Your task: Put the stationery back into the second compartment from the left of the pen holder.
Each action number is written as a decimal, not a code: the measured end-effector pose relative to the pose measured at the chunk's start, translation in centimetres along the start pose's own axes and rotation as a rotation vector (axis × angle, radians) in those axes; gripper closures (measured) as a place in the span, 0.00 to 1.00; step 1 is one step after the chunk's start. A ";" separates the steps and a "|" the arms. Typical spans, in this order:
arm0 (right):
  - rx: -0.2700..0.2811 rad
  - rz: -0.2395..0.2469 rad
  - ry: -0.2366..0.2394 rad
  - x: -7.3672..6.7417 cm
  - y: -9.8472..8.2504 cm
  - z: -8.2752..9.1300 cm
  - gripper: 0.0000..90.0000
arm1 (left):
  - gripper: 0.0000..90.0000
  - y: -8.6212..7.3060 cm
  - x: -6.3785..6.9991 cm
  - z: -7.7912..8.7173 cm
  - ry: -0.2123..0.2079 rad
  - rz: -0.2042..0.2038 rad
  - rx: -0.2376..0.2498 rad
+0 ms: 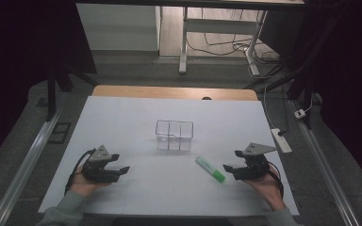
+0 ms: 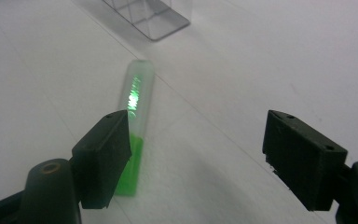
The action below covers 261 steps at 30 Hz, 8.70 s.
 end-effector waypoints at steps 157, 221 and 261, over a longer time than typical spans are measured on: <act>-0.312 0.424 0.283 -11.8 8.1 -9.3 0.74 | 0.35 7.3 9.1 -4.5 -0.105 -0.462 -0.151; 0.058 0.147 0.203 -8.1 8.1 -5.7 0.39 | 0.73 7.8 6.1 -5.3 -0.169 -0.411 -0.128; 0.143 0.053 0.234 -8.7 8.0 -6.4 0.30 | 0.73 8.0 7.7 -5.4 -0.153 -0.354 0.102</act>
Point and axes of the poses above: each handheld gripper's, and its own axes: z roughly backward along the jaws, y roughly out of its top, x roughly to its right, the point moved 1 cm from there along -z, roughly forward along the jaws, and after that the axes turned 1 degree about -x, right-handed, at the moved point
